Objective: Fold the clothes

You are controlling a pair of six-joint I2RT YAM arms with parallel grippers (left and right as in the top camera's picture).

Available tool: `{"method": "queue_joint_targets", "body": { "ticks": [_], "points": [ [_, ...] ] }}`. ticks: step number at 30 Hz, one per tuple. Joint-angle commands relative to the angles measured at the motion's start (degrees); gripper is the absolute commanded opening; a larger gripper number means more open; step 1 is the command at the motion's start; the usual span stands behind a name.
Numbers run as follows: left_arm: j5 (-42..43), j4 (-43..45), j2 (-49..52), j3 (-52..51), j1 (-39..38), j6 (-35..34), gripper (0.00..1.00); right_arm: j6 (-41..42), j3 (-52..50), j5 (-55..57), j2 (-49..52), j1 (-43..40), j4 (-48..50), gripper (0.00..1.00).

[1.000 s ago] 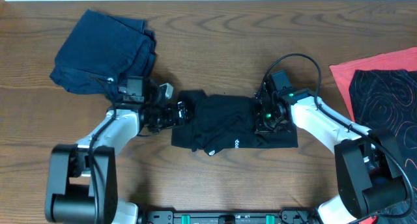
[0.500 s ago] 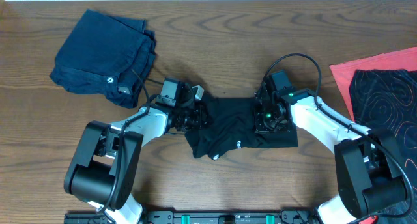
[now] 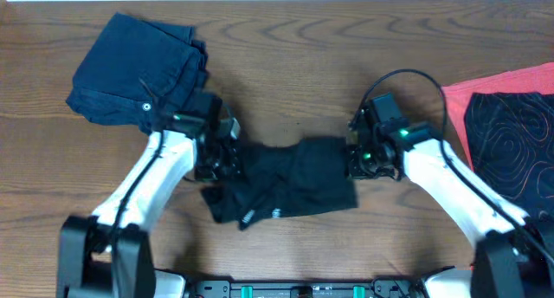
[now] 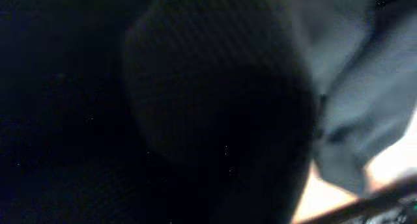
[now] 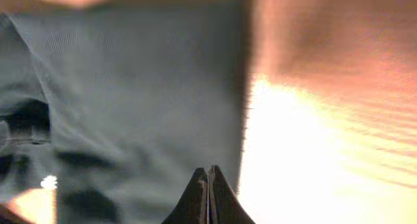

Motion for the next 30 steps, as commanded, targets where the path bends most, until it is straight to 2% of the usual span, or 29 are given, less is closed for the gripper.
{"method": "queue_joint_targets", "body": {
  "ticks": [1, 4, 8, 14, 20, 23, 27, 30],
  "points": [
    [-8.3, -4.5, -2.1, 8.2, -0.6, 5.9, 0.06, 1.1, -0.1, 1.9, -1.7, -0.8, 0.7, 0.03],
    [-8.3, -4.7, -2.1, 9.9, -2.3, 4.9, 0.06, 1.3, -0.2, 1.9, -0.7, -0.3, 1.1, 0.03],
    [-8.0, -4.0, -1.4, 9.9, -6.4, -1.1, 0.07, 2.5, -0.2, 1.9, 2.1, 0.2, 1.0, 0.01],
    [-8.5, 4.2, 0.5, 8.5, -15.5, -8.8, 0.17, 4.5, -0.2, 2.3, 5.6, 0.1, 1.5, 0.01],
    [-9.1, 11.1, 6.7, 8.3, -23.0, -13.3, 0.38, 4.5, -0.2, 2.8, 5.6, 0.1, 1.4, 0.01],
    [-9.0, 13.5, 10.2, 8.3, -25.7, -15.5, 0.57, 4.5, -0.2, 3.4, 5.6, 0.0, 1.2, 0.01],
    [-5.1, 17.9, 11.5, 8.3, -27.4, -15.9, 0.67, 4.5, -0.2, 4.1, 5.6, 0.0, 1.0, 0.01],
    [-3.5, 16.3, 10.6, 9.7, -26.4, -15.7, 0.7, 4.5, -0.2, 5.2, 5.6, 0.0, 0.1, 0.01]
  ]
}}
